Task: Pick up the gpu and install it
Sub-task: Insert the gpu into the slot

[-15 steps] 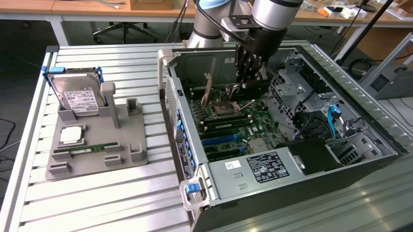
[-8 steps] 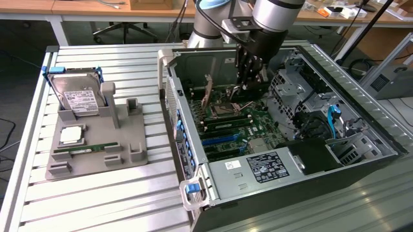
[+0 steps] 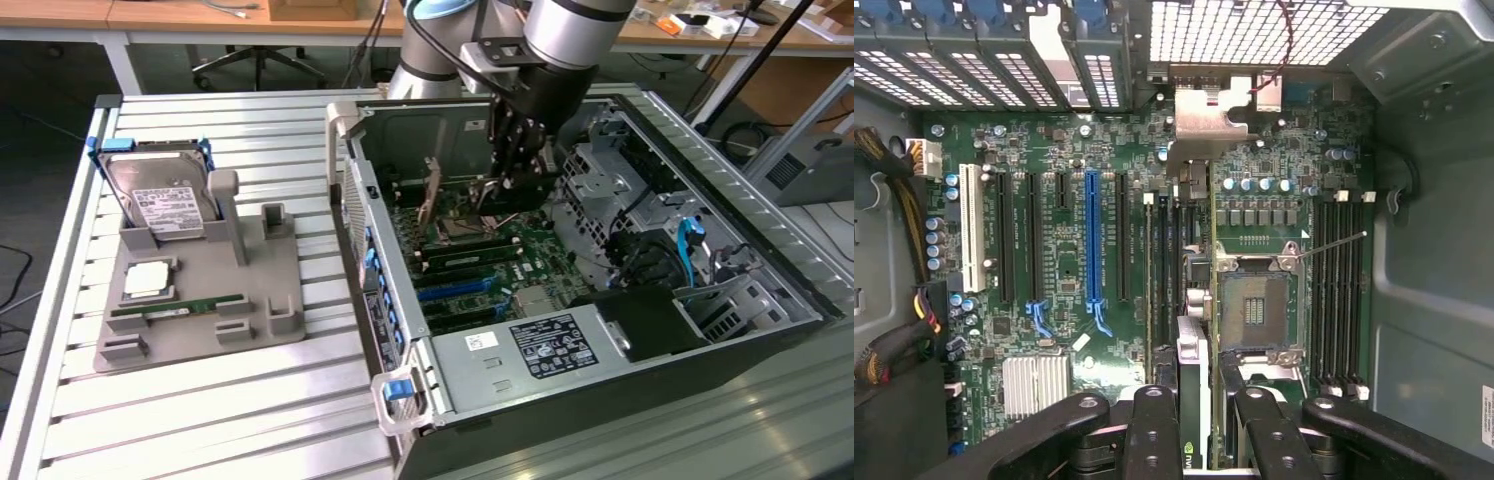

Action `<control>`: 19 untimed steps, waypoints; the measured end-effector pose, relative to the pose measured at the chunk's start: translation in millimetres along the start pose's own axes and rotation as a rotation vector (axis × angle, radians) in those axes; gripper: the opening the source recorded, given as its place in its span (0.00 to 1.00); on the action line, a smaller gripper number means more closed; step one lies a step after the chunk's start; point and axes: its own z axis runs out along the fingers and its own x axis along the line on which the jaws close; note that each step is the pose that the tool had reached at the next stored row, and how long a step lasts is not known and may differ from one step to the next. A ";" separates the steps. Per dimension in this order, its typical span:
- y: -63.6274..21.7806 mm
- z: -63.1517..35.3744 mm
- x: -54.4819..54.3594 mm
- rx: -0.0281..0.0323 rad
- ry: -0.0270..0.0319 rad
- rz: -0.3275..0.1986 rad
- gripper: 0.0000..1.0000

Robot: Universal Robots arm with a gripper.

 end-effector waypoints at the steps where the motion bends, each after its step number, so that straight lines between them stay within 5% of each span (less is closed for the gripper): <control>1: 0.0 -0.1 0.6 0.0000 0.0000 0.000 0.27; 19: 0.0 -0.7 11.1 0.0000 0.0000 0.000 0.27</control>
